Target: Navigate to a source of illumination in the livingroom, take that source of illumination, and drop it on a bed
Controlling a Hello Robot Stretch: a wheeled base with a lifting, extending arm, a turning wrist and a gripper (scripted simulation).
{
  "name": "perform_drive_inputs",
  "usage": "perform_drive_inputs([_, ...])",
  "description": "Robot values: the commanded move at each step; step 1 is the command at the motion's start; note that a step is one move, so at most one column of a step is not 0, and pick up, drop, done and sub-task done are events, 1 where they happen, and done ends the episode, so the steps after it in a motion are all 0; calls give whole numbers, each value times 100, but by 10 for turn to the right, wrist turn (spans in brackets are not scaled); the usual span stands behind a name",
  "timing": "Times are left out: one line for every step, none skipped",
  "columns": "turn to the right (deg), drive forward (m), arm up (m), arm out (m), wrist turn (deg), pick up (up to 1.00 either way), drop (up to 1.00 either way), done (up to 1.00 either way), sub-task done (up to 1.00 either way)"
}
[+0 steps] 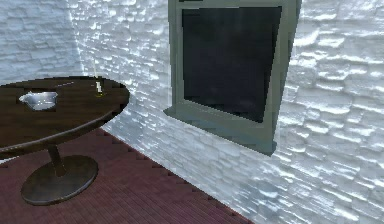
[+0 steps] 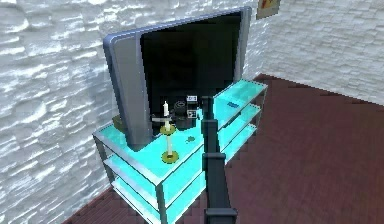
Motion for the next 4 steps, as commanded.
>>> perform_drive_inputs([0, 0, 10, 0, 0, 0, 0, 0, 0])
perform_drive_inputs([0, 0, 10, 0, 0, 0, 0, 0, 0])
perform_drive_inputs([0, 0, 0, 0, -450, 0, 0, 0, 0])
perform_drive_inputs([0, 0, 0, 0, -450, 0, 0, 0, 0])
